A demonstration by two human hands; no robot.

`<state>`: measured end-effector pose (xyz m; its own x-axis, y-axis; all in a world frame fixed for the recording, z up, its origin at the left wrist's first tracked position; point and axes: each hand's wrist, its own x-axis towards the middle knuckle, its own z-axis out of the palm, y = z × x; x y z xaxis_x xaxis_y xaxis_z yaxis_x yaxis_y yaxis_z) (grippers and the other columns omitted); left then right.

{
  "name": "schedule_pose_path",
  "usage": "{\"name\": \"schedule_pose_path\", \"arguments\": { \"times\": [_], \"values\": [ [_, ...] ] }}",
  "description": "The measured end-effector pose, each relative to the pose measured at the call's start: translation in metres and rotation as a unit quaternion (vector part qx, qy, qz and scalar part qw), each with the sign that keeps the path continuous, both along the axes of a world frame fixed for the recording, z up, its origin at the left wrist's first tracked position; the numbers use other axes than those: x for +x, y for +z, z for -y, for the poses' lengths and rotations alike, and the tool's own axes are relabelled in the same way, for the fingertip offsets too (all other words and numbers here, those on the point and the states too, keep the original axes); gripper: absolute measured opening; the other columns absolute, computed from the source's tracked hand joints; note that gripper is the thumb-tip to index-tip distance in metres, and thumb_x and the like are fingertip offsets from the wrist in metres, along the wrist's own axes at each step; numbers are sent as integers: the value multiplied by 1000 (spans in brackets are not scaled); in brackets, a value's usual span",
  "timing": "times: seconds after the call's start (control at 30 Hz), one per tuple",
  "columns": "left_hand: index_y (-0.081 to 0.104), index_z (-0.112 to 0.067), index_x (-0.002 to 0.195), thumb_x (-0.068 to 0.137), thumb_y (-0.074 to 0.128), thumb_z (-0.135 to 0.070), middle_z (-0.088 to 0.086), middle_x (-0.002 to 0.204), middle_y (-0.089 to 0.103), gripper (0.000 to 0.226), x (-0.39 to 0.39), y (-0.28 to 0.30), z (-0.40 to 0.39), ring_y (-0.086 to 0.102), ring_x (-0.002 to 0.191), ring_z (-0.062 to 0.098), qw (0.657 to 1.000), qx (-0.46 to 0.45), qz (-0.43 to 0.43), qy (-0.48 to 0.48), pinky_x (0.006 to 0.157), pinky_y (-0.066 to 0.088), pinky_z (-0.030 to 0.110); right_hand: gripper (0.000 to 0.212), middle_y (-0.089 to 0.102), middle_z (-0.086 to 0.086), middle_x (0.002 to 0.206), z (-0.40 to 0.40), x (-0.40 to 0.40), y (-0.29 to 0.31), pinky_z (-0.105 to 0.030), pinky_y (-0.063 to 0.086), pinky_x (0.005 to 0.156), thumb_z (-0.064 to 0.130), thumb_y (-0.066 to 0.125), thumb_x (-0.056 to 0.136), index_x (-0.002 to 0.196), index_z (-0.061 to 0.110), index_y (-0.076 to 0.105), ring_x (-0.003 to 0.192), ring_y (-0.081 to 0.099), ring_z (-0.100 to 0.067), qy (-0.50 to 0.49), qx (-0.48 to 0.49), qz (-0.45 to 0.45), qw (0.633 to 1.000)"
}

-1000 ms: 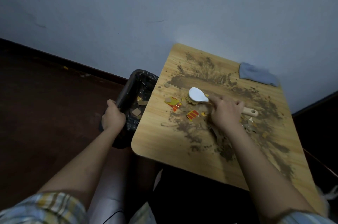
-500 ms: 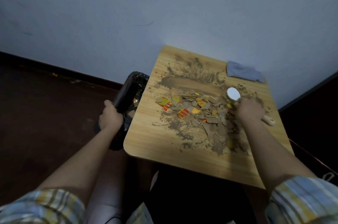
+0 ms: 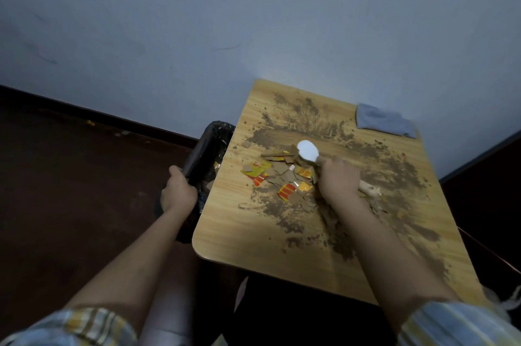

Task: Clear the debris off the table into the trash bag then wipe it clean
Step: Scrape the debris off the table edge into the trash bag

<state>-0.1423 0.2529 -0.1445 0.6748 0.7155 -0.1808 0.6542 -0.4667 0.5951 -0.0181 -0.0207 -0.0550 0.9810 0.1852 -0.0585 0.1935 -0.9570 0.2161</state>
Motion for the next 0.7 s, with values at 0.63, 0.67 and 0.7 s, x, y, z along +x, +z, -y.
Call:
{"name": "schedule_pose_path", "arguments": {
  "times": [0.63,0.67,0.7],
  "values": [
    [37,-9,112,90,49,-3,18,108,61,25,4,7,-8,59,95,41,1000,-5,8,10,67,37,37,49,51,-9,121,-66,-17,3,-38,42,86,19,50,96,143,31,40,111,52,-28,137,40,-17,990],
    [37,-8,111,90,50,-3,18,109,61,25,4,7,-8,59,95,41,1000,-6,8,9,67,38,37,51,52,-9,120,-64,-16,5,-38,42,86,19,51,96,144,32,39,110,52,-28,137,45,-11,990],
    [37,-9,111,90,50,-3,18,109,61,25,4,7,-8,60,95,41,1000,-7,9,8,67,38,37,51,53,-9,119,-62,-15,6,-37,41,85,20,51,96,144,33,38,109,52,-28,136,50,-3,990]
  ]
}}
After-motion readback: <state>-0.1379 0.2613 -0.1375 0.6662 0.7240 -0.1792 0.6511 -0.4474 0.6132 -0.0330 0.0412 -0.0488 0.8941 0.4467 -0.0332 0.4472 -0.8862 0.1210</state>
